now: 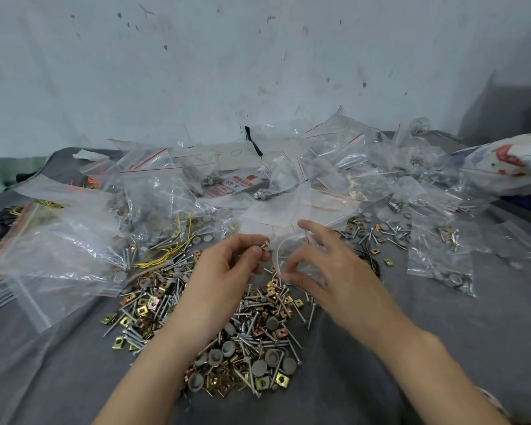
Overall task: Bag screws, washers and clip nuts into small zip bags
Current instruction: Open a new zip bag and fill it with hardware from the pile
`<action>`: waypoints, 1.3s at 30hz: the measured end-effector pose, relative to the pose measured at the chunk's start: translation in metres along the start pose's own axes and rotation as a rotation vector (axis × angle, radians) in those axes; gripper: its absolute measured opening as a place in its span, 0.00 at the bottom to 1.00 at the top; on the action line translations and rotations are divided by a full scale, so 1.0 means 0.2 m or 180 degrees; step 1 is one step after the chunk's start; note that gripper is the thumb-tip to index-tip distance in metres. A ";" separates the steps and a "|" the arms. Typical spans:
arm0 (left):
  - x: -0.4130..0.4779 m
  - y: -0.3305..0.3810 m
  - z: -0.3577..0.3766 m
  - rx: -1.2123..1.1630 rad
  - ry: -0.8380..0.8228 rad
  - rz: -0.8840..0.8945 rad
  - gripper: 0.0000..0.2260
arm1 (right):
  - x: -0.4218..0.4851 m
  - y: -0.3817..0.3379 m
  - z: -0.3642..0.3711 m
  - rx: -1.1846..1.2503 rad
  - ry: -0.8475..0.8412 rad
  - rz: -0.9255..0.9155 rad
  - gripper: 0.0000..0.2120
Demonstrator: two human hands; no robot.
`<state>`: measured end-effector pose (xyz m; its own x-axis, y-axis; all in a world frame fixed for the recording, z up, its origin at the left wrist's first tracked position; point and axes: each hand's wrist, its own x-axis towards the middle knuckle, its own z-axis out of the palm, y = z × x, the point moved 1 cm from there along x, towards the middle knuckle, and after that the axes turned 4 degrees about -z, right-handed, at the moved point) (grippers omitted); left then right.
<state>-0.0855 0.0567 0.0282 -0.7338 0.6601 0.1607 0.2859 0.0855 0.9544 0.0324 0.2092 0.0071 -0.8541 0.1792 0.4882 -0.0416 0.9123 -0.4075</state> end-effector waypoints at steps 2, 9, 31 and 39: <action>0.00 0.01 0.00 0.0096 0.0032 0.0169 0.09 | 0.00 0.00 0.00 -0.0070 -0.0025 -0.0068 0.08; 0.00 -0.01 0.02 0.0570 0.0177 0.0400 0.10 | 0.00 -0.01 0.01 -0.0095 0.0026 -0.0138 0.07; 0.01 -0.02 0.07 0.1033 0.0405 0.0592 0.05 | 0.01 0.00 0.01 -0.0120 0.0152 -0.0021 0.12; 0.02 0.00 0.11 0.1085 0.0290 0.0608 0.05 | 0.01 0.01 0.00 -0.0077 0.0273 -0.0058 0.10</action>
<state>-0.0745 0.0761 0.0224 -0.6949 0.6206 0.3634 0.5993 0.2205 0.7695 0.0317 0.2106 0.0078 -0.8058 0.1924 0.5601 -0.0433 0.9241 -0.3797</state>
